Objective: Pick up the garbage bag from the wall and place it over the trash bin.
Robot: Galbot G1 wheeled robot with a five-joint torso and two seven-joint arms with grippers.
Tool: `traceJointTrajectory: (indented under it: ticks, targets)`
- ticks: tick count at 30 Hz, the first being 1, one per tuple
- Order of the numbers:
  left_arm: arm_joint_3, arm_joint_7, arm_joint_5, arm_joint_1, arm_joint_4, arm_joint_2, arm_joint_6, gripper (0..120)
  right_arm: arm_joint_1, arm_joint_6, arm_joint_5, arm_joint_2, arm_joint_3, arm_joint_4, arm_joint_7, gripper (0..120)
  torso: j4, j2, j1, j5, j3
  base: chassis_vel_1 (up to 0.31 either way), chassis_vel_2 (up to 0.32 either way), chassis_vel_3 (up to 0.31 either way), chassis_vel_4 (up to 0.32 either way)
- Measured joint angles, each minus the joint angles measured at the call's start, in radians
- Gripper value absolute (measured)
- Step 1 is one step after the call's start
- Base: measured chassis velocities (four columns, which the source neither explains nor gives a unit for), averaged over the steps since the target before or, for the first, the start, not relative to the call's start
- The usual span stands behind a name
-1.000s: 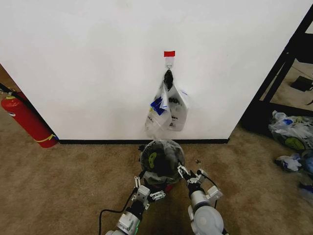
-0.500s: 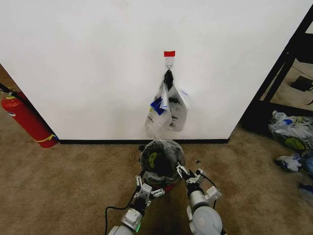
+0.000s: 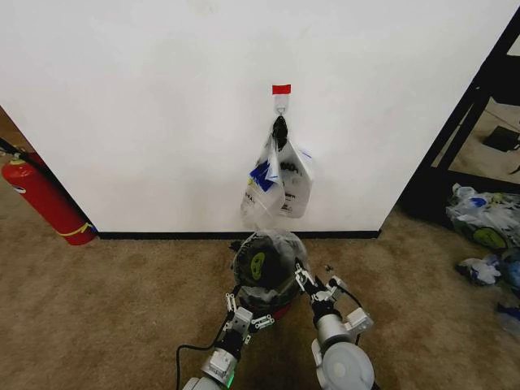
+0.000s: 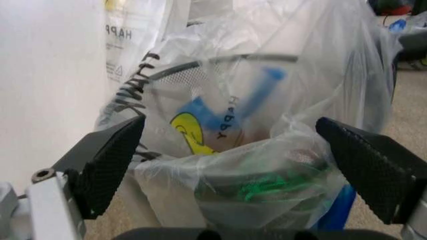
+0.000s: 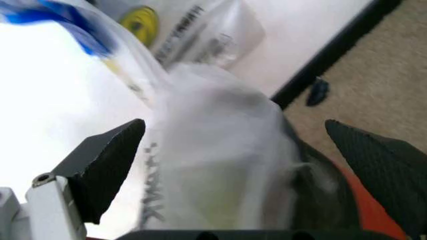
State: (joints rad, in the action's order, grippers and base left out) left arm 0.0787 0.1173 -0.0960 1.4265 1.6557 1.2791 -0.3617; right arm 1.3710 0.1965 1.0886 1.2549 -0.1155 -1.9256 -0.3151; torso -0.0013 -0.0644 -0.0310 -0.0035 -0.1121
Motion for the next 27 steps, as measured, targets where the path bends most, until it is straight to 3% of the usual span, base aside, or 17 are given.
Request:
traceJointTrajectory:
  ticks: [10,13,17,18,23,25,27]
  targets:
    - [0.001,0.003,-0.006,0.001,0.003,0.0,0.003,100,0.003,0.011,0.002,-0.007,-0.02,-0.007,0.001,100,-0.0002,0.0,0.0,0.0,0.0,0.0,0.0,0.0,0.0]
    - [0.004,0.006,-0.005,0.01,0.039,-0.009,0.009,100,0.007,0.015,-0.019,-0.01,-0.018,-0.007,0.029,100,-0.0001,0.0,0.0,0.0,0.0,0.0,0.0,0.0,0.0]
    - [0.008,0.006,0.005,0.04,0.154,-0.037,0.012,100,0.018,0.063,-0.086,-0.028,-0.007,0.032,0.261,100,-0.0002,0.0,0.0,0.0,0.0,0.0,0.0,0.0,0.0]
    - [0.008,0.006,0.005,0.04,0.154,-0.037,0.012,100,0.018,0.063,-0.086,-0.028,-0.007,0.032,0.261,100,-0.0002,0.0,0.0,0.0,0.0,0.0,0.0,0.0,0.0]
    - [0.029,-0.008,0.05,0.08,0.304,-0.073,0.011,100,-0.022,0.21,-0.165,-0.024,-0.081,0.223,0.85,100,0.0,0.0,0.0,0.0003,0.0,0.0,0.0,0.0,0.0]
    - [0.041,-0.016,0.086,0.082,0.329,-0.077,0.007,100,-0.032,0.24,-0.201,-0.018,-0.11,0.247,0.969,100,0.0,0.0,0.0,0.0002,0.0,0.0,0.0,0.0,0.0]
    - [0.05,-0.022,0.12,0.08,0.343,-0.076,0.006,100,-0.032,0.258,-0.215,-0.016,-0.121,0.244,0.994,100,0.0,0.0,0.0,0.0001,0.0,0.0,0.0,0.0,0.0]
